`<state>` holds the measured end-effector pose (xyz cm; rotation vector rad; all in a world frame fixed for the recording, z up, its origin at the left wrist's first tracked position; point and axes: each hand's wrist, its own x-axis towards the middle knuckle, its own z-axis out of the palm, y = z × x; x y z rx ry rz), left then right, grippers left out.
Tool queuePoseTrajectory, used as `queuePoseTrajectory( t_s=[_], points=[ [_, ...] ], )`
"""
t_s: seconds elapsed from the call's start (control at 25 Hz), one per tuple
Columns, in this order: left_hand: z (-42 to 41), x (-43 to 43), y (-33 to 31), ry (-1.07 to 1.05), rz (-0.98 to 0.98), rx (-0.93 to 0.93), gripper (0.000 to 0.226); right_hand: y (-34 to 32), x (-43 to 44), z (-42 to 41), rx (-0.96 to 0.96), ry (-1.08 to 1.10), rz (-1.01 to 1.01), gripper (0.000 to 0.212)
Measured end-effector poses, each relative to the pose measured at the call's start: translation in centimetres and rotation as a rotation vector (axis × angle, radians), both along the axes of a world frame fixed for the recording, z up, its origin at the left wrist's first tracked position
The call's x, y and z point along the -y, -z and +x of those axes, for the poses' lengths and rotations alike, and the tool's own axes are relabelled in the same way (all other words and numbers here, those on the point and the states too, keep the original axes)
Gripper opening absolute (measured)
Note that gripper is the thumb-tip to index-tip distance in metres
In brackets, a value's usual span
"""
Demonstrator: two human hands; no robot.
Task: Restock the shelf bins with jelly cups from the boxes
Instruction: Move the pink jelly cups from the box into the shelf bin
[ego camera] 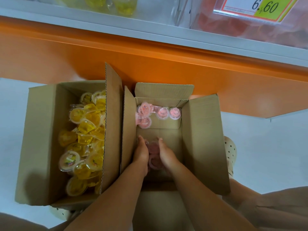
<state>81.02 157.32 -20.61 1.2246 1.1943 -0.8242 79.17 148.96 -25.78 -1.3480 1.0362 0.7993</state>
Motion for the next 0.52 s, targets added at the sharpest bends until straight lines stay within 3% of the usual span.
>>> queuePoseTrajectory(
  t_s=[0.28,0.52],
  points=[
    [0.0,0.0,0.9,-0.011,0.011,-0.076,0.073,-0.2,1.3,0.9,-0.113,0.009,0.082,0.044],
    [0.0,0.1,1.4,0.018,0.016,-0.058,0.066,0.5,2.1,1.3,-0.144,0.057,0.163,0.056]
  ],
)
